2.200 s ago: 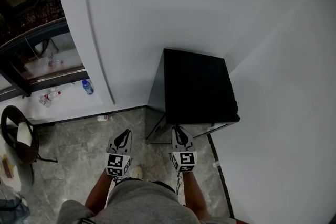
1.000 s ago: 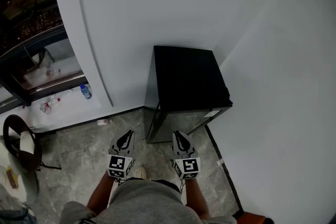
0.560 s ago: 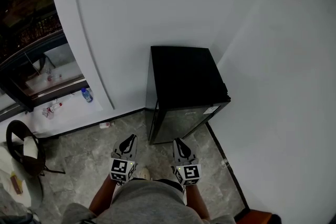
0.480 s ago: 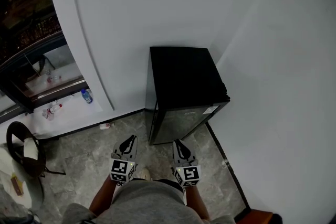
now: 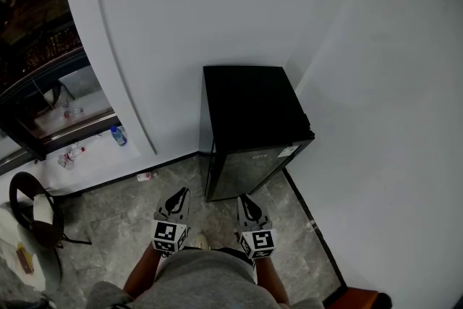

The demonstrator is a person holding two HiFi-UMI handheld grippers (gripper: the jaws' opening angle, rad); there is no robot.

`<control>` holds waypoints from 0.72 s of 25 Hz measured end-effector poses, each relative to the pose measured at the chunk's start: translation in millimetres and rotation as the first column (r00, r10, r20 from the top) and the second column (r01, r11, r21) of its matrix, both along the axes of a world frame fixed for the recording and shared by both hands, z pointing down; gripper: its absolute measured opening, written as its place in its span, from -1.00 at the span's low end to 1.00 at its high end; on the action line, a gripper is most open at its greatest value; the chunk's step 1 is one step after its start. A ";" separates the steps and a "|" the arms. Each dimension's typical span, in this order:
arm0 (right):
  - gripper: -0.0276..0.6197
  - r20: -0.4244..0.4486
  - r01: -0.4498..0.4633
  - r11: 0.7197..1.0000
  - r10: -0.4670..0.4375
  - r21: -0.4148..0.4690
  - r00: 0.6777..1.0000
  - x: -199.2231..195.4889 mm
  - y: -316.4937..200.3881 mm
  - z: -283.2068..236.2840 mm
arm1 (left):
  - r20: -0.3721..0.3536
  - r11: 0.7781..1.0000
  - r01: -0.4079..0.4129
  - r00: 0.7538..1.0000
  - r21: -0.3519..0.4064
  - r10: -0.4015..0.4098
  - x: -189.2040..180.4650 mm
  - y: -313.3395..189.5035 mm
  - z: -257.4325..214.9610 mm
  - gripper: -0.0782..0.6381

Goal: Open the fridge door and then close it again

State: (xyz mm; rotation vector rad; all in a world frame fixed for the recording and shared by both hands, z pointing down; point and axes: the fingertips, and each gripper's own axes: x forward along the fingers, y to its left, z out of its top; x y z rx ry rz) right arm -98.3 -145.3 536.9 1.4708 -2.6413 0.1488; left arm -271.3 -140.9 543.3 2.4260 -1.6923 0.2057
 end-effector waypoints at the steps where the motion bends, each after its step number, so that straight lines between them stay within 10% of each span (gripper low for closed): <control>1: -0.77 -0.002 0.001 1.000 -0.001 0.001 1.000 0.2 0.1 0.2 | 0.000 1.000 0.000 1.000 -0.001 0.000 0.4 0.4 0.9 -0.71; 18: -0.77 -0.018 -0.010 1.000 0.010 0.000 1.000 2.5 3.2 2.1 | 0.003 1.000 -0.010 1.000 -0.005 0.010 0.3 5.2 3.8 -0.71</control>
